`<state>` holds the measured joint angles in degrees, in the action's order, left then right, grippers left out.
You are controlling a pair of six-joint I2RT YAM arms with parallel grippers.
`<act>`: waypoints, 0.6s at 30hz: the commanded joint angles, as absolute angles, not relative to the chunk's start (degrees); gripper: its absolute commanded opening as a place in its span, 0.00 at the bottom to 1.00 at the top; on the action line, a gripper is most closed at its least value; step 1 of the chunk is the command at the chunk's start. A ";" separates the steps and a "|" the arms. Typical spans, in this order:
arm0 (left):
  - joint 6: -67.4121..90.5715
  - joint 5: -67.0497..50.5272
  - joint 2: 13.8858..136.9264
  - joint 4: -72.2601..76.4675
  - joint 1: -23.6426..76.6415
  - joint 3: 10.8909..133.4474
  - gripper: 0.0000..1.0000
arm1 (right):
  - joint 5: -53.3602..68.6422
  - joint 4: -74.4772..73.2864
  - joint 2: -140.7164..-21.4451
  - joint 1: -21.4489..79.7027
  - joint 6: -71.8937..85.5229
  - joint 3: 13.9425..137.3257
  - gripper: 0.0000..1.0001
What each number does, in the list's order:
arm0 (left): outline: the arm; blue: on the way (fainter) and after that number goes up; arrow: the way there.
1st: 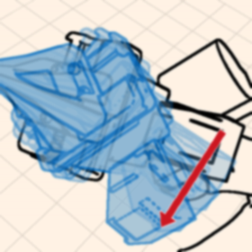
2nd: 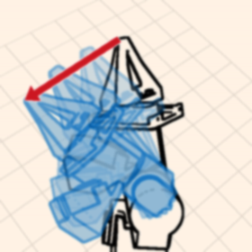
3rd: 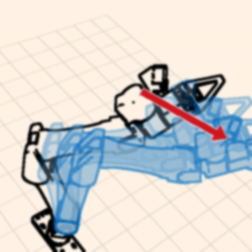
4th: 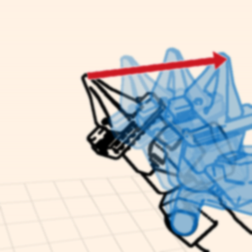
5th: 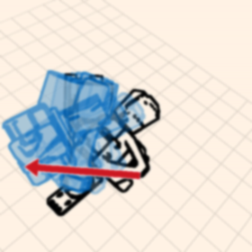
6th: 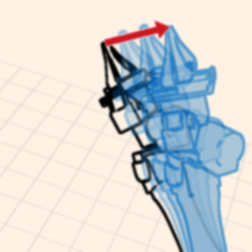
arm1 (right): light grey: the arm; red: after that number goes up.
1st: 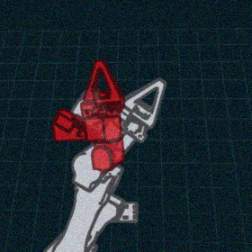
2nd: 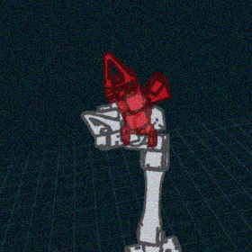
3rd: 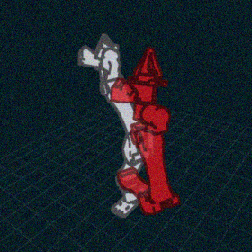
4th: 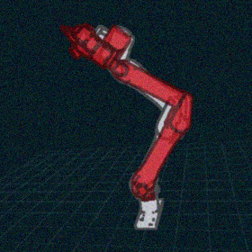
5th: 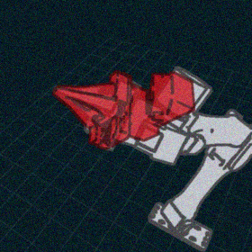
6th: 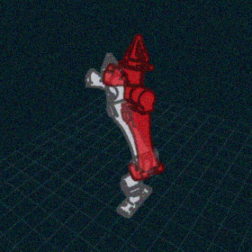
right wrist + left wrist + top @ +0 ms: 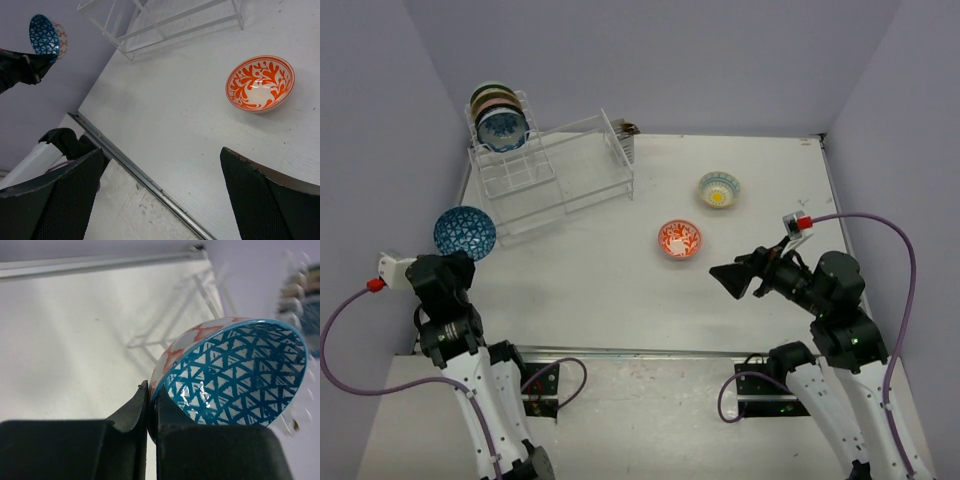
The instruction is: Unload the bowls from the dish rack
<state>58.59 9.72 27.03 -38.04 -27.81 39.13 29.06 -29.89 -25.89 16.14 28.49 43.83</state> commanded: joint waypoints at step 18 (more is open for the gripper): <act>34.82 5.31 69.31 -37.07 29.30 93.92 0.00 | 18.43 -26.28 -38.48 16.35 35.15 58.53 0.91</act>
<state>40.75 -9.52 60.18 -36.10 12.93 83.66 16.45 -28.80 -34.30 16.12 33.21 55.33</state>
